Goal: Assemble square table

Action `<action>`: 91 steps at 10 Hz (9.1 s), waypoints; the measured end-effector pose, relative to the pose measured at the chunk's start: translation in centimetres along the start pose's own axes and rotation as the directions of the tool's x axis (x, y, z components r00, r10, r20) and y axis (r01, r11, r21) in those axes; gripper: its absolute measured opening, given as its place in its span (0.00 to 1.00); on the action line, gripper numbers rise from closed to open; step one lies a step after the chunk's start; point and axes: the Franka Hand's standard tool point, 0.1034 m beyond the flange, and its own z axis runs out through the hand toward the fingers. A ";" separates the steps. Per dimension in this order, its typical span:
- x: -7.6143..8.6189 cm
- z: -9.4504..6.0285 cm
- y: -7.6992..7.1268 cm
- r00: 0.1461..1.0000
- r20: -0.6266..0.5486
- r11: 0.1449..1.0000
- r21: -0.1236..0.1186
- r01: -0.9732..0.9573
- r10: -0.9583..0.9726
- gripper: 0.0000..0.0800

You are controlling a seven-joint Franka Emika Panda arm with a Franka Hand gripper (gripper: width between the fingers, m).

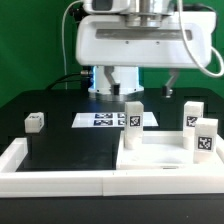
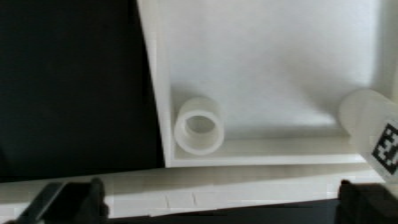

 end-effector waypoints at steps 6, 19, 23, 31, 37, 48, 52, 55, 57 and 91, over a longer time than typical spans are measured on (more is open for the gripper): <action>-0.2 0.4 3.8 1.000 0.010 1.000 -0.006 0.027 -0.027 0.81; -7.5 3.1 21.5 0.992 0.044 0.992 -0.043 0.120 -0.118 0.81; -12.6 5.2 22.5 0.992 0.089 0.995 -0.035 0.094 -0.091 0.81; -15.9 6.1 22.7 0.982 0.125 0.989 -0.018 0.145 -0.142 0.81; -17.8 6.7 22.7 0.973 0.154 0.985 -0.002 0.174 -0.172 0.81; -18.2 9.0 22.3 0.826 0.562 0.997 -0.026 0.068 -0.041 0.81; -19.3 9.6 23.1 0.675 0.733 0.995 0.023 0.097 -0.083 0.81; -20.5 9.7 23.9 0.528 0.846 0.996 0.039 0.082 -0.077 0.81; -21.0 9.9 23.5 0.510 0.856 0.995 0.043 0.085 -0.080 0.81; -11.0 2.1 18.4 0.958 0.279 0.997 0.058 0.048 -0.063 0.36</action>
Offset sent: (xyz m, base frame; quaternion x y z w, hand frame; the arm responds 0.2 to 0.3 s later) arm 0.0000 -0.0100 0.0000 0.0000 0.0000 0.0000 1.0000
